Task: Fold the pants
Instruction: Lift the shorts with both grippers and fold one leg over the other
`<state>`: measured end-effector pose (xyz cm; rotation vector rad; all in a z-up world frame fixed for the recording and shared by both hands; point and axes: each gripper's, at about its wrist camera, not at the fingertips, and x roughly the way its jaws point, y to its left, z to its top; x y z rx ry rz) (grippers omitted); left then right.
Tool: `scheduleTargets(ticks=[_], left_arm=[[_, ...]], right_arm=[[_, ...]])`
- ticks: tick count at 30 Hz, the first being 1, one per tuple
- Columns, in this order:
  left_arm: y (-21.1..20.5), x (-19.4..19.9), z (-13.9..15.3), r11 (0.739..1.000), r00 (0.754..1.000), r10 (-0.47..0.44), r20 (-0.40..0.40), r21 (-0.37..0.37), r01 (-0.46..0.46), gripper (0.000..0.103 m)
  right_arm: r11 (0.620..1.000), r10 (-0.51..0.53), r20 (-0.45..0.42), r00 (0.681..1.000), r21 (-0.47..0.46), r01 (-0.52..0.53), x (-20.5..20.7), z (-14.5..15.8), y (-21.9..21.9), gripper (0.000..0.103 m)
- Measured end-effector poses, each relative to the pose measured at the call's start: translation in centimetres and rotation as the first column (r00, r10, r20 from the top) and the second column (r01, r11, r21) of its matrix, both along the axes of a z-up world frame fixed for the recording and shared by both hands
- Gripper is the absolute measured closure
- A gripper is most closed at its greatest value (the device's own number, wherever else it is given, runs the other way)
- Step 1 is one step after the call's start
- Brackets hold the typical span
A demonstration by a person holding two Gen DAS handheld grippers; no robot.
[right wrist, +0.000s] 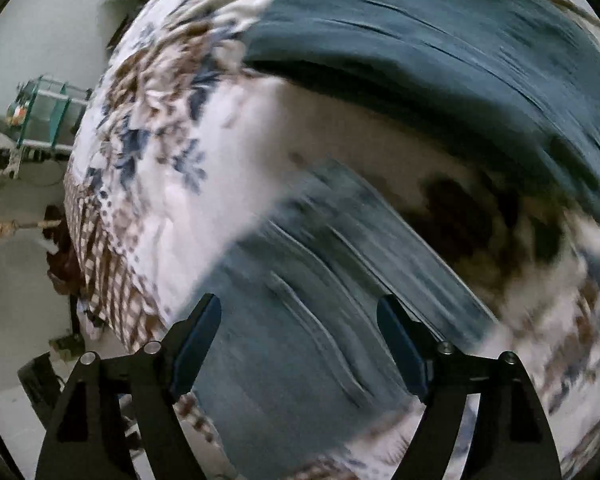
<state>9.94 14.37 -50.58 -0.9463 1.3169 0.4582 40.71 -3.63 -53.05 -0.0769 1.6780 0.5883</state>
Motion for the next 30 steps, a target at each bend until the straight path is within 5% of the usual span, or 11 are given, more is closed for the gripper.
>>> scheduleTargets(ticks=[7, 11, 13, 15, 17, 22, 30], left_arm=[[-7.8, -2.0, -5.8, 0.958, 0.996, 0.075, -0.045, -0.273, -0.084, 0.005], [-10.6, -1.2, -8.5, 0.918, 0.992, 0.122, -0.036, -0.375, -0.126, 0.01], [-11.2, -0.9, -9.4, 0.924, 0.989, 0.138, -0.052, -0.353, -0.147, 0.028], [-11.2, -1.3, -9.4, 0.939, 0.989, 0.14, -0.047, -0.312, -0.148, 0.067], [-10.9, -1.5, -8.5, 0.955, 0.991, 0.13, -0.018, -0.268, -0.13, 0.08], [-10.3, -1.6, -5.5, 0.981, 1.0, -0.008, 0.029, -0.196, 0.013, 0.084], [-6.7, -3.6, -2.2, 0.962, 0.968, -0.25, 0.022, -0.104, 0.251, 0.084]], right_arm=[[0.988, -0.149, -0.109, 0.983, -0.054, 0.144, -0.7, -4.5, -9.5, 0.02], [0.978, -0.206, -0.179, 0.962, 0.008, 0.21, 0.1, -8.4, -11.4, 0.02], [0.963, -0.243, -0.241, 0.939, 0.059, 0.265, 0.5, -10.6, -11.3, 0.02], [0.95, -0.258, -0.275, 0.926, 0.105, 0.295, 1.0, -11.9, -11.3, 0.022], [0.943, -0.267, -0.261, 0.927, 0.128, 0.308, 0.9, -12.5, -11.0, 0.038], [0.93, -0.31, -0.204, 0.929, 0.14, 0.341, -0.8, -10.0, -11.9, 0.062], [0.865, -0.426, -0.269, 0.864, 0.157, 0.476, -8.6, -4.7, -17.2, 0.066]])
